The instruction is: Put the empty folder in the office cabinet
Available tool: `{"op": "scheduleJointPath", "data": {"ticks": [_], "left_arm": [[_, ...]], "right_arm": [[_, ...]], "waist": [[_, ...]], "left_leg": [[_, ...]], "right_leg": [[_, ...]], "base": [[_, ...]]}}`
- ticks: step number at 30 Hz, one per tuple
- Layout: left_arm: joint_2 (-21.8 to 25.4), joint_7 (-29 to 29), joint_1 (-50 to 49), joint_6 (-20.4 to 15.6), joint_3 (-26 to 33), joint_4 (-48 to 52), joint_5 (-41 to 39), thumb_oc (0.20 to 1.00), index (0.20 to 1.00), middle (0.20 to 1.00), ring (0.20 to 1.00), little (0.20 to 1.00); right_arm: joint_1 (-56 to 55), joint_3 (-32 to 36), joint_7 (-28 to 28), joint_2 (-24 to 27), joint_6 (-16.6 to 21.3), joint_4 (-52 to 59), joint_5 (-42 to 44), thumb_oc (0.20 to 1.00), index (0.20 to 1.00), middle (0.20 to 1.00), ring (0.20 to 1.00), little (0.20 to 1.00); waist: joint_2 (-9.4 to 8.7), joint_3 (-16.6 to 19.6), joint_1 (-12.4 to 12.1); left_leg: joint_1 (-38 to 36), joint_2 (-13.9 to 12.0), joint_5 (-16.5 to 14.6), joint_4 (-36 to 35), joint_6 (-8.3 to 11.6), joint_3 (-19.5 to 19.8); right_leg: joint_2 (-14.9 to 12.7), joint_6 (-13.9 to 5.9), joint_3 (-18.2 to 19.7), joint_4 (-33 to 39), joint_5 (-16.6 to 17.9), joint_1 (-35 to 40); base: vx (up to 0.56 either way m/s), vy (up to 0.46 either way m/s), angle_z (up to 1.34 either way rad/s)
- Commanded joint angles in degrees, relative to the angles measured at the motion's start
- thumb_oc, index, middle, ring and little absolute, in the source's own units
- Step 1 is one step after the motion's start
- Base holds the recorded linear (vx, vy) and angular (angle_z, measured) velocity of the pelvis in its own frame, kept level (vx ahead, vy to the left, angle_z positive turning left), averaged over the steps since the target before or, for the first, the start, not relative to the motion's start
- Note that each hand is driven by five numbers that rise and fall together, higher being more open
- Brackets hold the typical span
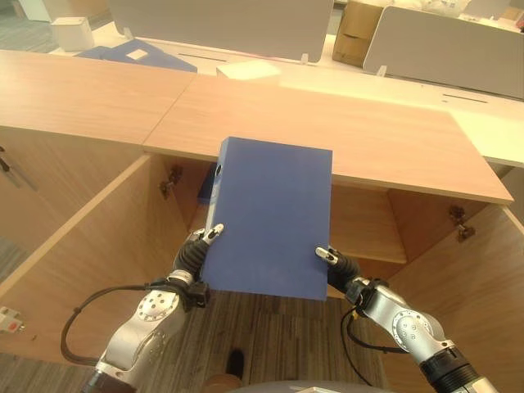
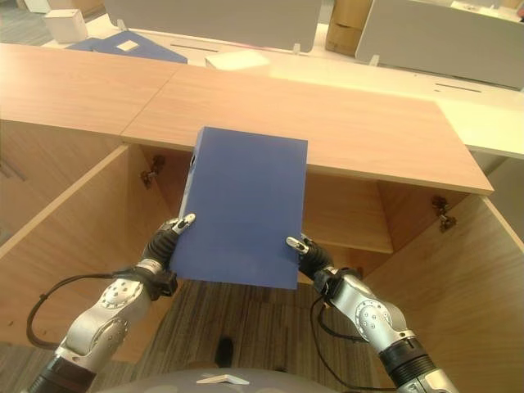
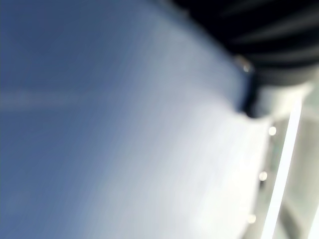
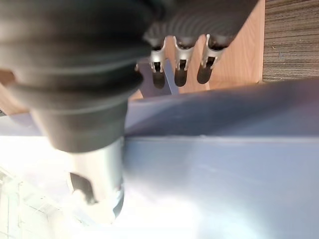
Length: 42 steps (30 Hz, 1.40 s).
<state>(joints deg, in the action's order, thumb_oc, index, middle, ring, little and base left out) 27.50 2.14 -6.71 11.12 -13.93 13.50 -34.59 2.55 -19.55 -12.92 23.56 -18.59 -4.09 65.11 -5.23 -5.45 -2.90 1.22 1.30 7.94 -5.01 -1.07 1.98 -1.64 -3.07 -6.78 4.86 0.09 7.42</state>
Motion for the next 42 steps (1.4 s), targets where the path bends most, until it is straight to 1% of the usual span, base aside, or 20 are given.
{"op": "scheduleJointPath", "data": {"ticks": [1, 4, 10, 12, 15, 18, 21, 24, 25, 26, 27, 29, 32, 33, 34, 42], "left_arm": [[1.3, 1.0, 1.5, -2.2, 1.2, 0.0, 1.0, 0.200, 0.200, 0.200, 0.200, 0.200], [1.4, 1.2, 1.5, -2.0, 0.9, 0.0, 0.8, 0.200, 0.200, 0.200, 0.200, 0.200], [1.5, 1.3, 1.9, -1.7, 0.3, -0.2, 0.5, 0.200, 0.200, 0.200, 0.200, 0.200], [1.5, 1.5, 2.5, -1.6, 0.0, -0.5, 0.6, 0.200, 0.200, 0.200, 0.200, 0.200], [1.5, 1.6, 2.6, -1.4, 0.0, -0.4, 0.7, 0.200, 0.200, 0.200, 0.200, 0.200], [1.5, 1.4, 3.8, 0.1, -0.2, 0.1, 0.6, 0.200, 0.200, 0.200, 0.200, 0.200], [1.6, 1.3, 4.2, 0.4, -0.3, 0.2, 0.3, 0.200, 0.200, 0.200, 0.200, 0.200], [1.6, 1.3, 4.4, 0.6, -0.4, 0.2, 0.3, 0.200, 0.200, 0.200, 0.200, 0.200], [1.6, 1.0, 4.7, 1.1, -0.7, 0.5, 0.1, 0.200, 0.200, 0.200, 0.200, 0.200], [1.6, 1.0, 4.7, 1.1, -0.7, 0.5, 0.1, 0.200, 0.200, 0.200, 0.200, 0.200], [1.6, 0.8, 4.9, 1.2, -0.9, 0.5, 0.1, 0.200, 0.200, 0.200, 0.200, 0.200], [1.6, 1.3, 4.4, 0.9, -0.7, 0.4, 0.0, 0.200, 0.200, 0.200, 0.200, 0.200], [1.6, 1.5, 4.2, 0.8, -0.5, 0.5, 0.0, 0.200, 0.200, 0.200, 0.200, 0.200], [1.5, 1.6, 3.9, 0.6, -0.5, 0.4, 0.0, 0.200, 0.200, 0.200, 0.200, 0.200], [1.4, 1.5, 3.8, 0.2, -0.9, 0.1, 0.2, 0.200, 0.200, 0.200, 0.200, 0.200], [1.2, 1.7, 3.5, -0.6, -1.3, -0.4, 0.1, 0.200, 0.200, 0.200, 0.200, 0.200]], "right_arm": [[1.9, 2.3, -1.2, -0.1, 2.1, 3.3, -1.0, 1.000, 1.000, 1.000, 1.000, 1.000], [2.2, 2.5, -0.8, 0.2, 2.4, 2.9, -1.2, 1.000, 1.000, 1.000, 1.000, 1.000], [3.3, 4.0, 2.5, 1.0, 3.8, 1.3, -1.8, 1.000, 1.000, 1.000, 1.000, 1.000], [4.7, 5.7, 5.1, 1.5, 6.4, -2.2, -3.3, 1.000, 1.000, 1.000, 1.000, 1.000], [5.8, 6.9, 6.2, 1.8, 7.4, -4.1, -3.6, 1.000, 1.000, 1.000, 1.000, 1.000], [9.4, 10.6, 8.6, 2.9, 10.3, -9.7, -5.8, 1.000, 1.000, 1.000, 1.000, 1.000], [10.2, 11.3, 9.1, 3.2, 10.4, -10.4, -6.3, 1.000, 1.000, 1.000, 1.000, 1.000], [10.9, 11.5, 9.1, 3.5, 10.3, -11.0, -5.8, 1.000, 1.000, 1.000, 1.000, 1.000], [12.2, 11.8, 7.4, 3.5, 9.2, -11.5, -4.5, 1.000, 1.000, 1.000, 1.000, 1.000], [12.2, 11.8, 7.4, 3.5, 9.2, -11.5, -4.5, 1.000, 1.000, 1.000, 1.000, 1.000], [12.5, 11.4, 5.9, 3.2, 7.7, -10.5, -3.6, 1.000, 1.000, 1.000, 1.000, 1.000], [12.2, 10.1, 3.7, 2.6, 6.2, -8.5, -4.1, 1.000, 1.000, 1.000, 1.000, 1.000], [12.0, 9.6, 3.2, 2.2, 5.8, -7.7, -3.8, 1.000, 1.000, 1.000, 1.000, 1.000], [12.0, 8.8, 2.3, 1.7, 5.1, -6.4, -4.2, 1.000, 1.000, 1.000, 1.000, 1.000], [12.2, 7.7, 2.1, 1.0, 5.2, -5.2, -3.6, 1.000, 1.000, 1.000, 1.000, 1.000], [12.4, 6.1, 1.8, 0.8, 4.2, -1.2, 0.0, 1.000, 1.000, 1.000, 1.000, 1.000]], "waist": [[-0.20, 0.1, -0.5], [-0.24, 0.0, -0.6], [-0.40, -0.1, -0.7], [-0.47, -0.2, -0.9], [-0.49, -0.3, -1.0], [-0.56, -0.7, -1.5], [-0.54, -0.8, -1.7], [-0.50, -0.9, -1.8], [-0.50, -1.0, -2.1], [-0.50, -1.0, -2.1], [-0.49, -1.1, -2.3], [-0.45, -1.1, -2.4], [-0.42, -1.0, -2.4], [-0.41, -0.9, -2.5], [-0.40, -0.8, -2.6], [-0.51, -0.8, -2.9]], "left_leg": [[-5.1, 2.8, -10.1, 0.0, -2.64, -2.1], [-5.1, 2.7, -10.2, 0.0, -2.61, -2.1], [-5.1, 2.7, -10.2, 0.0, -2.64, -2.1], [-5.2, 2.7, -10.3, 0.0, -2.68, -2.1], [-5.2, 2.7, -10.4, 0.0, -2.72, -1.9], [-5.3, 2.7, -10.6, 0.0, -2.77, -1.7], [-5.3, 2.7, -10.6, 0.0, -2.79, -1.7], [-5.3, 2.7, -10.6, 0.0, -2.80, -1.7], [-5.3, 2.8, -10.6, 0.0, -2.81, -1.5], [-5.3, 2.8, -10.6, 0.0, -2.81, -1.5], [-5.2, 2.8, -10.6, 0.0, -2.81, -1.5], [-5.2, 2.8, -10.4, 0.0, -2.74, -1.4], [-5.2, 2.9, -10.4, 0.0, -2.71, -1.3], [-5.1, 2.8, -10.3, 0.0, -2.68, -1.3], [-5.1, 2.8, -10.2, 0.0, -2.63, -1.3], [-4.9, 2.8, -10.1, 0.0, -2.53, -1.1]], "right_leg": [[-0.1, -4.23, 0.5, 0.0, 4.9, -4.0], [-0.2, -4.30, 0.3, 0.0, 4.9, -4.0], [-0.3, -4.36, 0.0, 0.0, 5.0, -3.9], [-0.4, -4.40, -0.2, 0.0, 5.1, -3.8], [-0.5, -4.42, -0.3, 0.0, 5.1, -3.8], [-0.6, -4.45, -0.8, -0.1, 5.1, -3.6], [-0.7, -4.47, -0.9, -0.1, 5.1, -3.5], [-0.7, -4.46, -1.0, -0.1, 5.1, -3.5], [-0.8, -4.46, -1.2, -0.1, 5.1, -3.4], [-0.8, -4.46, -1.2, -0.1, 5.1, -3.4], [-0.8, -4.49, -1.3, -0.1, 5.1, -3.4], [-0.9, -4.45, -1.5, 0.0, 5.1, -3.3], [-0.9, -4.42, -1.5, 0.1, 5.1, -3.3], [-0.9, -4.40, -1.6, 0.1, 5.1, -3.3], [-0.9, -4.32, -1.8, 0.1, 5.0, -3.2], [-0.9, -4.26, -2.0, 0.1, 4.8, -3.2]], "base": [[0.00, 0.000, 0.00], [0.00, 0.000, 0.00], [0.00, 0.000, 0.00], [0.00, 0.000, 0.00], [0.00, 0.000, 0.00], [0.01, -0.002, 0.00], [0.00, 0.000, 0.00], [0.00, 0.000, 0.00], [0.00, 0.000, 0.00], [0.04, 0.004, 0.00], [0.00, 0.000, 0.00], [0.03, 0.011, 0.05], [0.02, 0.010, 0.07], [0.00, 0.000, 0.00], [0.00, 0.000, 0.00], [0.00, 0.000, 0.00]]}}
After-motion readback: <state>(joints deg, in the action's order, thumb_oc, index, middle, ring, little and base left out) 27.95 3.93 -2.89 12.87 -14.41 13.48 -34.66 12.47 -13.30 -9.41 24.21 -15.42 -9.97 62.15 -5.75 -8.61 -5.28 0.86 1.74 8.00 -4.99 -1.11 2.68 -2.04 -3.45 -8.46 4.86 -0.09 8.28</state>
